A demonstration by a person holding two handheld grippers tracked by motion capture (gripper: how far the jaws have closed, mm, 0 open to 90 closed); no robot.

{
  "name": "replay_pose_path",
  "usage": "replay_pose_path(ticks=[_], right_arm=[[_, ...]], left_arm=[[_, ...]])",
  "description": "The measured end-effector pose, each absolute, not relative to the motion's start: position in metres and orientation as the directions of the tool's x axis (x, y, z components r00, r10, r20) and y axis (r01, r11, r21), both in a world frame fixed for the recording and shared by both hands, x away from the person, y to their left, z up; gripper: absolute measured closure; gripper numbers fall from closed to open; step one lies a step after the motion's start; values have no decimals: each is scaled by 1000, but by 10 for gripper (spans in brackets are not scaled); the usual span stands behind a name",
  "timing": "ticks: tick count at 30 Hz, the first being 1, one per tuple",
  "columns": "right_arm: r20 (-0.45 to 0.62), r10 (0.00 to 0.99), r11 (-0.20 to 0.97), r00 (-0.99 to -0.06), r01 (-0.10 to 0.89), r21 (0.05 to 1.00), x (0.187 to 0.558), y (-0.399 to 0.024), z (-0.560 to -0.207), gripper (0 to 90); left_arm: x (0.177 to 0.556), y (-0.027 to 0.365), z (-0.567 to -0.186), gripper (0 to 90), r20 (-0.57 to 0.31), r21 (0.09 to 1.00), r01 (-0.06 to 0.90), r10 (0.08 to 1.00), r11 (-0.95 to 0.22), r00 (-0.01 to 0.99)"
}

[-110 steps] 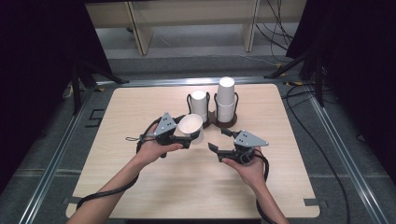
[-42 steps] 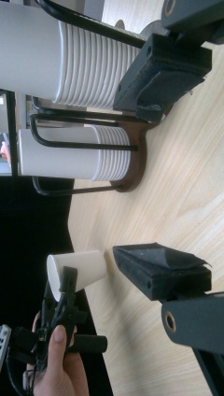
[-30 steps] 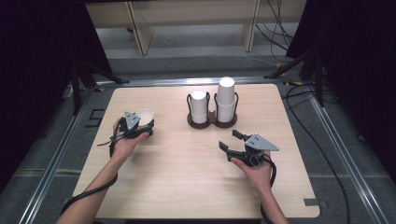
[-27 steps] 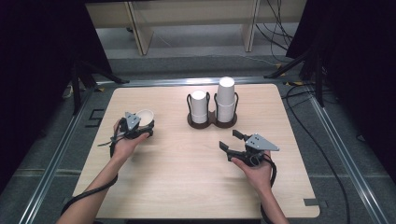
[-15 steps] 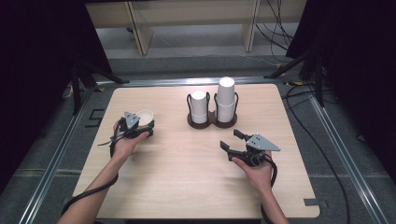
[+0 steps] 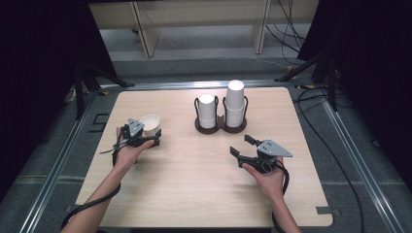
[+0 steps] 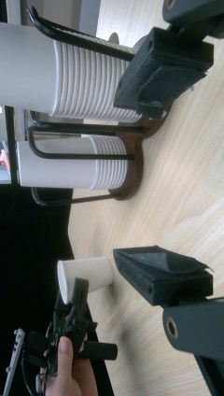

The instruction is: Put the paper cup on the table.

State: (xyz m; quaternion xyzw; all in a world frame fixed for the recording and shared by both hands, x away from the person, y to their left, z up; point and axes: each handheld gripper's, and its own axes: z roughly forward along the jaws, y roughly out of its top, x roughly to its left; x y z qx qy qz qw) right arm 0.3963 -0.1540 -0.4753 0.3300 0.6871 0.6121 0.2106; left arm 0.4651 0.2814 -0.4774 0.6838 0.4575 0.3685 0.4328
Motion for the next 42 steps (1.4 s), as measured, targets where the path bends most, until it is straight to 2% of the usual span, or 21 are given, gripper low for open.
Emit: replay_pose_path(ticks=[16,20,22,24,29,37,39,42], right_arm=[[102,738,40,-667,194,980,397,-160,-476,219],[98,731,19,-675,164,986,399,-161,-477,216],[134,728,1,-673,196,981,398,-160,-476,216],[72,741,37,-668,147,988,400,-163,-477,215],[133,732,5,-669,201,980,397,-160,-477,215],[127,733,-1,-668,186,982,399,-161,-479,215],[95,745,31,-660,177,984,398,-163,-478,215],[114,735,20,-669,190,982,398,-163,-478,215]], left_arm=[[423,295,-471,0,130,937,271,941,-219,311],[407,300,-472,0,130,937,272,942,-218,308],[399,302,-473,0,139,940,258,942,-223,307],[392,305,-475,0,140,941,254,940,-224,310],[373,312,-478,0,143,943,248,941,-224,308],[352,317,-488,0,141,945,238,937,-223,320],[348,317,-489,0,134,950,227,938,-213,320],[344,317,-491,0,127,949,238,941,-208,315]])
